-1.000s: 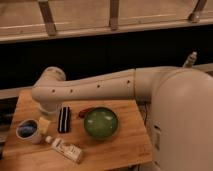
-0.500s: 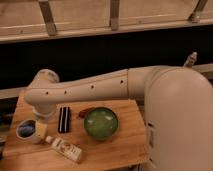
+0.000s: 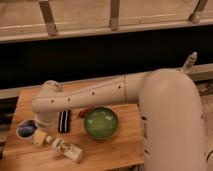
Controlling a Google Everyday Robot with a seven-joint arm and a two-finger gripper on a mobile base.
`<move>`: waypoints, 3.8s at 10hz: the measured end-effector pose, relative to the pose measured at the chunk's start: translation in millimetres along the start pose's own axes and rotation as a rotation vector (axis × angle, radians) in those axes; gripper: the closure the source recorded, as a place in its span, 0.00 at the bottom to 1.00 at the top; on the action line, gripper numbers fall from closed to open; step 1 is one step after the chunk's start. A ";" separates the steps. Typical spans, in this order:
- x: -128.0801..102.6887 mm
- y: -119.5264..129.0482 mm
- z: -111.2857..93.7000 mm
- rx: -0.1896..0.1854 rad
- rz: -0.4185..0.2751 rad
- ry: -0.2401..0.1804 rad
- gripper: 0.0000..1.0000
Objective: Stand the bottle upright
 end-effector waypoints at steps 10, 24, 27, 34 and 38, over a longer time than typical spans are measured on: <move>38.0 20.4 21.6 -0.077 0.182 0.101 0.20; 57.6 15.8 56.8 -0.139 0.252 0.248 0.20; 56.8 16.7 64.9 -0.156 0.256 0.238 0.20; 56.2 12.8 84.6 -0.190 0.262 0.204 0.20; 47.0 12.3 89.4 -0.193 0.243 0.187 0.20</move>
